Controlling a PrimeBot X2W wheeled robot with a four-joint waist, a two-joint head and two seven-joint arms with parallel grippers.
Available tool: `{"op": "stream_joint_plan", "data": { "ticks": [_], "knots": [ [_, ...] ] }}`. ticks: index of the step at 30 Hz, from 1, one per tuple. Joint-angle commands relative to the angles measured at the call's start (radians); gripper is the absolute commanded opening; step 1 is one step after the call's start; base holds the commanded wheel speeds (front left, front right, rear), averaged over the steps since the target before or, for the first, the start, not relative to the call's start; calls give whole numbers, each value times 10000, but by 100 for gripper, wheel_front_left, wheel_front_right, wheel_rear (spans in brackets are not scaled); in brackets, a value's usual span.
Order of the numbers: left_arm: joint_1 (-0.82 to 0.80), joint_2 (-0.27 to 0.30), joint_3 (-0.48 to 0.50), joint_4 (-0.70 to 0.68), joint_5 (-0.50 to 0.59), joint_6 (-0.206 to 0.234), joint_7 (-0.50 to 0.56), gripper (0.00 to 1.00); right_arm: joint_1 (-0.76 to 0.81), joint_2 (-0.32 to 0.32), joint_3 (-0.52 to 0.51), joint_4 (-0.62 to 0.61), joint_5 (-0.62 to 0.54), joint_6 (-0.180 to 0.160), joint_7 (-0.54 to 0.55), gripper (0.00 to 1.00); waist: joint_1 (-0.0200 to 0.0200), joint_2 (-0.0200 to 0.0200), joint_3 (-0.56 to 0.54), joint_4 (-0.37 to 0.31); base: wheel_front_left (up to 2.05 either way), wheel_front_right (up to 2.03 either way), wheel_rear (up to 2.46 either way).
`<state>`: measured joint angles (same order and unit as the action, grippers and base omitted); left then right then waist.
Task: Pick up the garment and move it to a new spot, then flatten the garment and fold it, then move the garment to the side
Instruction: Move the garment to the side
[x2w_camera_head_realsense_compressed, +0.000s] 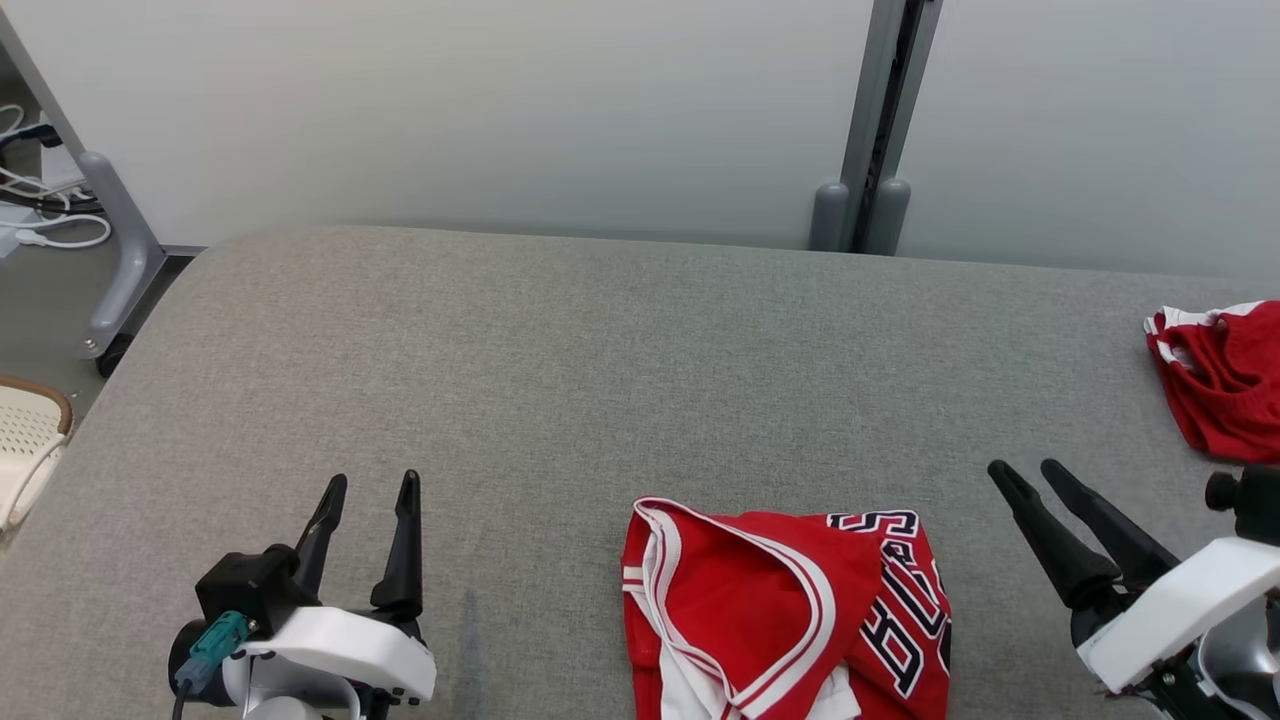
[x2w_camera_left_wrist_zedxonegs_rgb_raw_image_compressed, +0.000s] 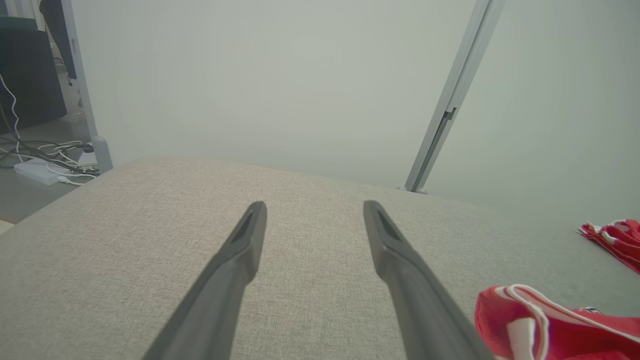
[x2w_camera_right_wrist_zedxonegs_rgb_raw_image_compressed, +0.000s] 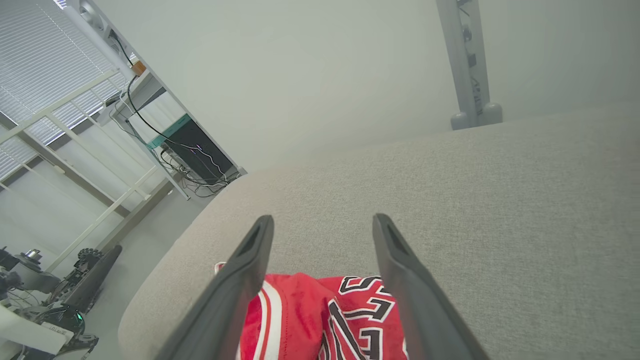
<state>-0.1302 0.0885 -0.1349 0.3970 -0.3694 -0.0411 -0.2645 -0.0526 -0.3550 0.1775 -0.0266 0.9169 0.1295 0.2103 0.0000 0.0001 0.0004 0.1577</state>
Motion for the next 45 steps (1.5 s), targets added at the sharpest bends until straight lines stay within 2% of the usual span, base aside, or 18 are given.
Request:
{"op": "stream_joint_plan", "data": {
  "ticks": [1, 7, 8, 10, 11, 18, 31, 39, 45],
  "knots": [
    [-26, 75, 17, -8, 74, -25, -11, 100, 98, 11, -117, 2, -257, 25, 53, 100, 0, -1, 30, -24, 0, 0, 0],
    [-123, 56, -15, -9, 91, -57, -11, 100, 226, 457, -346, 128, -1086, 25, 200, 100, 0, -1, 114, -52, 0, 0, 0],
    [-134, 55, -14, 1, 89, -62, -11, 100, 213, 462, -325, 161, -1294, 25, 235, 91, 0, -1, 120, -47, 0, 0, 0],
    [-175, 51, -17, 21, 95, -61, -11, 100, 170, 557, -280, 256, -1658, 25, 212, 28, 0, -1, 123, -21, 0, 0, 0],
    [-195, 43, -30, 34, 97, -59, -12, 100, 174, 665, -217, 294, -1720, 25, 259, 0, 0, -1, 113, 4, 0, 0, 0],
    [-166, 27, -27, 127, 73, -112, -12, 100, 392, 1246, 191, 1081, -2112, 24, 1137, 0, 0, -1, 5, 234, 0, 0, 0],
    [-263, -11, 30, 171, 48, -113, -11, 100, -318, 2198, 44, 2944, -2315, 25, 2425, 0, 0, -1, 146, 790, 0, 0, 0],
    [-280, 25, 103, 191, 87, -155, -10, 100, -400, 2534, 1516, 2837, -1748, 25, 2729, 0, 0, -1, 173, 1168, 0, 0, 0],
    [-361, 34, 95, 236, 128, -190, -10, 100, -729, 2694, 2421, 3494, -1663, 25, 2894, 0, 0, -1, 207, 1310, 0, 0, 0]
  ]
}}
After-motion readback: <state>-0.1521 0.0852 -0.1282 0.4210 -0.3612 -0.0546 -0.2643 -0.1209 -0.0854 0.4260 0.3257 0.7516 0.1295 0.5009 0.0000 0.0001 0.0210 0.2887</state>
